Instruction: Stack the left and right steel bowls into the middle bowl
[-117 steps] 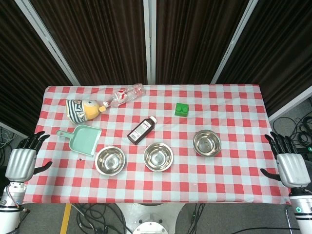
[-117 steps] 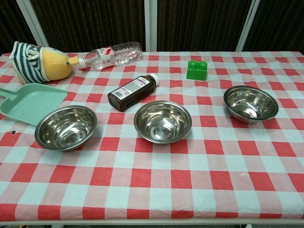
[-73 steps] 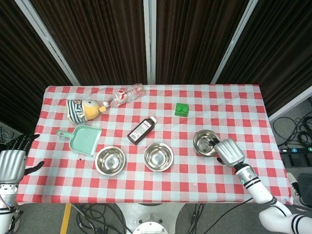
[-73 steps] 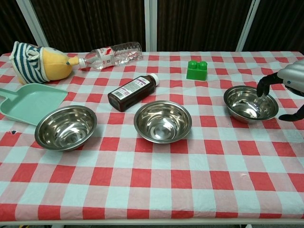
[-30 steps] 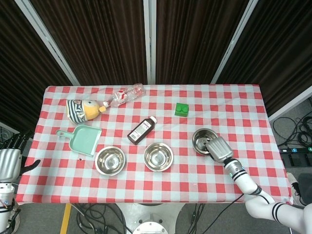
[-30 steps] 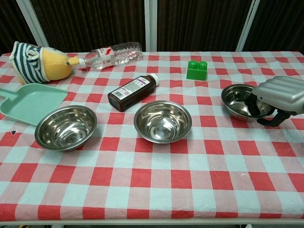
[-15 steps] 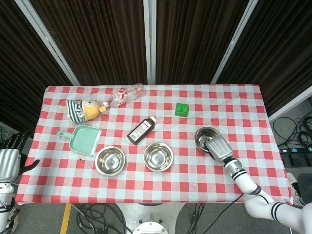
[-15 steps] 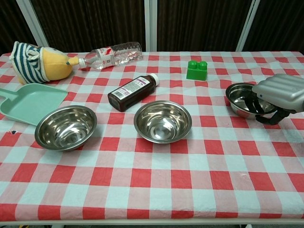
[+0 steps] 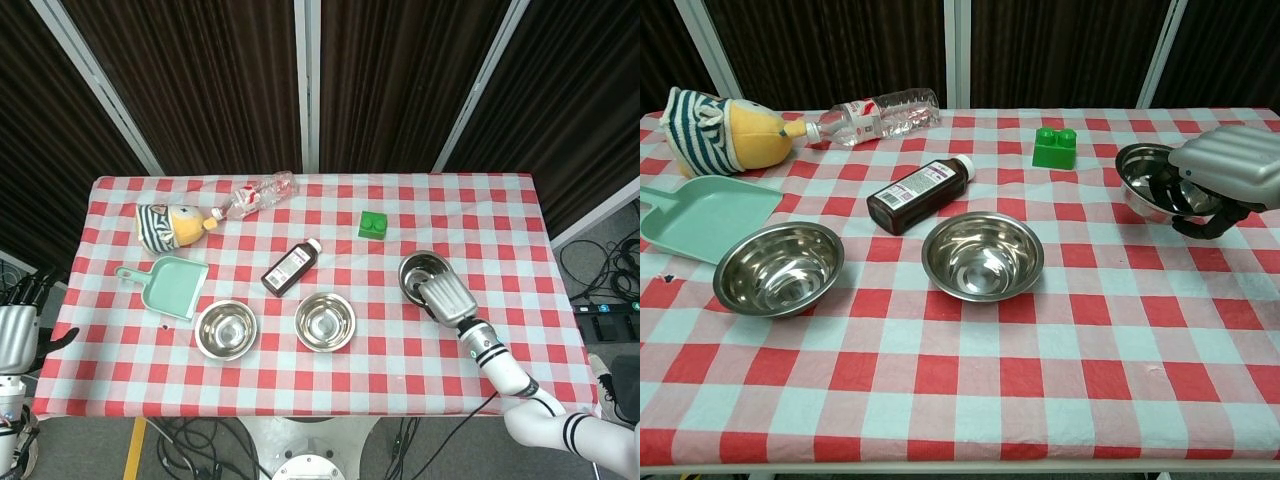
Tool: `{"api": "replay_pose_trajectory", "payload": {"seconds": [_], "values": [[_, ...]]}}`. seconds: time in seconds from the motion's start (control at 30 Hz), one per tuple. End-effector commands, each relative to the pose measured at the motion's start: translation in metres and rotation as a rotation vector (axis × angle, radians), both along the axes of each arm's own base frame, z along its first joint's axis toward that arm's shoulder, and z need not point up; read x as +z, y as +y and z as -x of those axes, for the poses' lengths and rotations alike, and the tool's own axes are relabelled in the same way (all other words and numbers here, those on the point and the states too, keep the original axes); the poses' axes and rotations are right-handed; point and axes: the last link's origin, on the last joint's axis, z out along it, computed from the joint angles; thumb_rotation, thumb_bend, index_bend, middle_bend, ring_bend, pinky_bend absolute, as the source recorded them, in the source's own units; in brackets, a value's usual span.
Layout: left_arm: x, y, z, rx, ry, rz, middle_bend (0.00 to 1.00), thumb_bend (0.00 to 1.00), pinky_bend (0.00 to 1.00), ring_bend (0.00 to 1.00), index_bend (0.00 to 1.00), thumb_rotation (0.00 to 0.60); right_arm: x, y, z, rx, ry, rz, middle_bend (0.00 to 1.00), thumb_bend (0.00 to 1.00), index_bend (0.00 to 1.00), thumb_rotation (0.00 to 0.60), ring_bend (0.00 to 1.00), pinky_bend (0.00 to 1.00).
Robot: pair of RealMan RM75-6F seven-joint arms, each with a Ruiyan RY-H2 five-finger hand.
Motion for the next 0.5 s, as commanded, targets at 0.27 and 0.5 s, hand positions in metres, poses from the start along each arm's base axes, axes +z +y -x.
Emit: {"api": "replay_pose_trajectory", "payload": {"seconds": [0.27, 0.5], "values": [[-0.003, -0.003, 0.003, 0.01, 0.007, 0.014, 0.26, 0.11, 0.29, 0.21, 0.26, 0.6, -0.006, 0.011, -0.09, 0.208, -0.056, -0.083, 0.61, 0.4, 0.7, 0.6, 0.85, 0.79], [-0.007, -0.004, 0.008, 0.026, 0.016, 0.025, 0.26, 0.11, 0.29, 0.21, 0.26, 0.6, -0.034, 0.025, -0.125, 0.251, -0.071, -0.181, 0.61, 0.4, 0.7, 0.6, 0.85, 0.79]]}}
